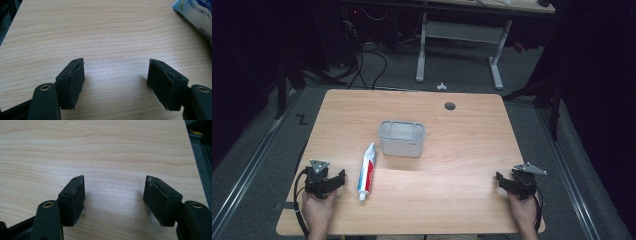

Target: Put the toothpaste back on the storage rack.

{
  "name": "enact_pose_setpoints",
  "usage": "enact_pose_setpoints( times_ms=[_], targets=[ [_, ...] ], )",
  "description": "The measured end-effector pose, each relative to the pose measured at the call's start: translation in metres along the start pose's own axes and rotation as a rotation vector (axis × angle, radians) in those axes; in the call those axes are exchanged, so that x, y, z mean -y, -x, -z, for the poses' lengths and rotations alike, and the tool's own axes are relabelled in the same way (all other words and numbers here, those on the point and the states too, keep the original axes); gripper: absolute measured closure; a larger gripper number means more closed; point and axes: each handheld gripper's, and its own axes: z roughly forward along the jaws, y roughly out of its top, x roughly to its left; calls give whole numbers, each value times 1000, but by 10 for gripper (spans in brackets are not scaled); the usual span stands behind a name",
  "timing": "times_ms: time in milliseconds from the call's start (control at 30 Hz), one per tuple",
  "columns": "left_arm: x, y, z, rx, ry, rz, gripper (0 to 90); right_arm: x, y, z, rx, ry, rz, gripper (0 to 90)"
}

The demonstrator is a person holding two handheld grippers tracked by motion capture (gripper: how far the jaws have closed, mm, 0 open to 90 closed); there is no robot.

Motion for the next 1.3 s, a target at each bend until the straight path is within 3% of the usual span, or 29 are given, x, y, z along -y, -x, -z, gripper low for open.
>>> enact_pose_setpoints(
  times_ms=[367, 700, 933, 1300],
  targets=[
    [0, 0, 0, 12, 3, -4, 300, 0, 0, 0, -3, -2, -2, 336],
    [-2, 1, -1, 42, -6, -43, 278, 0, -1, 0, -6, 2, -1, 336],
    [-7, -1, 1, 55, -25, -70, 343, 0, -1, 1, -10, 0, 0, 334],
    [-10, -4, 13, 77, -19, -11, 346, 1, -1, 1, -14, 1, 3, 331]
  ],
)
